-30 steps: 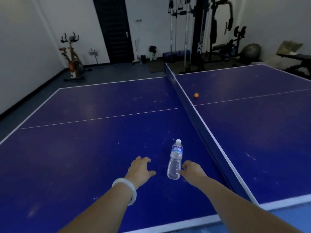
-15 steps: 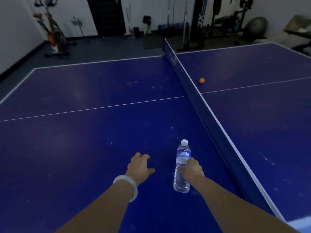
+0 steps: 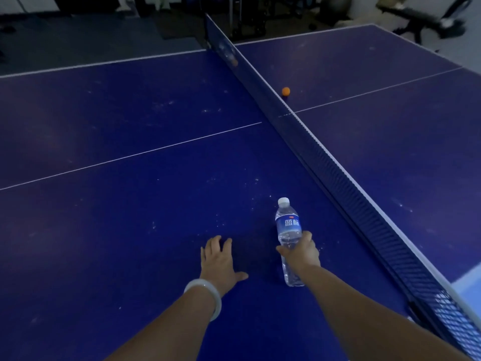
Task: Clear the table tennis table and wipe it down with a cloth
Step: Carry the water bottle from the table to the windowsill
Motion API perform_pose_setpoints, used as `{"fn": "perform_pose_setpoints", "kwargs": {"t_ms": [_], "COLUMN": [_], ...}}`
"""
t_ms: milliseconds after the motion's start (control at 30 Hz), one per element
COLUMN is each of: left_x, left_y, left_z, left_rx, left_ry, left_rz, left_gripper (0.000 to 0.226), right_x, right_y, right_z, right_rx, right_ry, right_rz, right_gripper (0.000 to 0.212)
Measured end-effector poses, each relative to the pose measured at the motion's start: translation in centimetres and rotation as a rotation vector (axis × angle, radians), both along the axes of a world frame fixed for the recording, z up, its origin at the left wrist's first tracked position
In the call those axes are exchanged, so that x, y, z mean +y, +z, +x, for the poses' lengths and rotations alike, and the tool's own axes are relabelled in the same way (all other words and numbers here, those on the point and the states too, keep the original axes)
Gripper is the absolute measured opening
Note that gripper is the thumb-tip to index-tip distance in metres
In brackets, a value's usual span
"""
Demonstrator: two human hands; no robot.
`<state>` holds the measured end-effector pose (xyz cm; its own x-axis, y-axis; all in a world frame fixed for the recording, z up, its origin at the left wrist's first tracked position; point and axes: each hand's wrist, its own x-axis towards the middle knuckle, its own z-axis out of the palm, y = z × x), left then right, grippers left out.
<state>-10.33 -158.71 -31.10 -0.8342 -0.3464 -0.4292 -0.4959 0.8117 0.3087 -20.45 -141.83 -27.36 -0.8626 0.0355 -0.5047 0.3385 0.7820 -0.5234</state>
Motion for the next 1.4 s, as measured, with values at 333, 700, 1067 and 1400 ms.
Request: {"fn": "perform_pose_setpoints", "kwargs": {"t_ms": [333, 700, 1067, 1400], "left_x": [0.2, 4.3, 27.3, 50.4], "left_y": [-0.9, 1.9, 9.7, 13.3], "left_z": [0.3, 0.1, 8.0, 30.2], "left_rx": [-0.001, -0.099, -0.003, 0.101], "left_ry": [-0.039, -0.212, -0.733, -1.224], "left_rz": [-0.021, -0.123, -0.006, 0.071], "left_gripper": [0.110, 0.099, 0.091, 0.077], "right_x": [3.4, 15.9, 33.8, 46.4], "right_y": [0.8, 3.6, 7.8, 11.2], "right_z": [2.2, 10.0, 29.0, 59.8], "right_rx": [0.007, 0.110, 0.382, 0.511], "right_ry": [-0.265, -0.569, -0.914, -1.287], "right_rz": [-0.282, -0.412, -0.404, -0.293], "right_gripper": [0.050, 0.039, 0.042, 0.049]}}
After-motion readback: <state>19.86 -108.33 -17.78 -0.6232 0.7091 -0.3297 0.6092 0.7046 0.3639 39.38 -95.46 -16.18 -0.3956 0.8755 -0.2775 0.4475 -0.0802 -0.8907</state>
